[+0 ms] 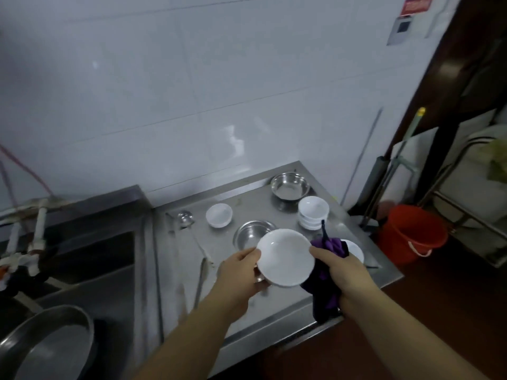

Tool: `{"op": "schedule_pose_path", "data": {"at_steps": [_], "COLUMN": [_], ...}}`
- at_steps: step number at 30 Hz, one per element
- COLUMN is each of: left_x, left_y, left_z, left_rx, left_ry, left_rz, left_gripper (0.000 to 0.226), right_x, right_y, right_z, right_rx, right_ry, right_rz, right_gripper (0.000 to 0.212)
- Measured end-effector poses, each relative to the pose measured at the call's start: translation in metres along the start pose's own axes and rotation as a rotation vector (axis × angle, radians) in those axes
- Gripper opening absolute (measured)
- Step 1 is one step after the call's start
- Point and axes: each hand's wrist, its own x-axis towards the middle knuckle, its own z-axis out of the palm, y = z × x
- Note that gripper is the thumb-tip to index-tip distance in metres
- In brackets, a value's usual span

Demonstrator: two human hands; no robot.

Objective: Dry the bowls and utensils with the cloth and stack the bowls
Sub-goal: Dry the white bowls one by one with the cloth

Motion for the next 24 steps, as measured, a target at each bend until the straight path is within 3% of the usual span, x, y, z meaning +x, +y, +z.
{"op": "schedule_pose_path", "data": {"at_steps": [6, 11, 24], "left_x": [-0.002, 0.012, 0.129], "left_y": [-0.03, -0.04, -0.088], "left_z": [0.123, 0.184, 0.225], "left_rx": [0.058, 0.116, 0.179], "left_ry": [-0.135, -0.184, -0.183], "left_rz": [-0.031, -0.092, -0.274], "left_gripper": [0.025, 0.027, 0.018], "right_x": [0.019, 0.041, 0.133], "right_y": [-0.03, -0.035, -0.025], "right_z": [-0.126, -0.185, -0.202], "right_rx": [0.121, 0.067, -0.254], "right_ry": [0.099, 0.205, 0.408], "right_rz": [0.023, -0.013, 0.108], "right_gripper": [0.022, 0.029, 0.029]}}
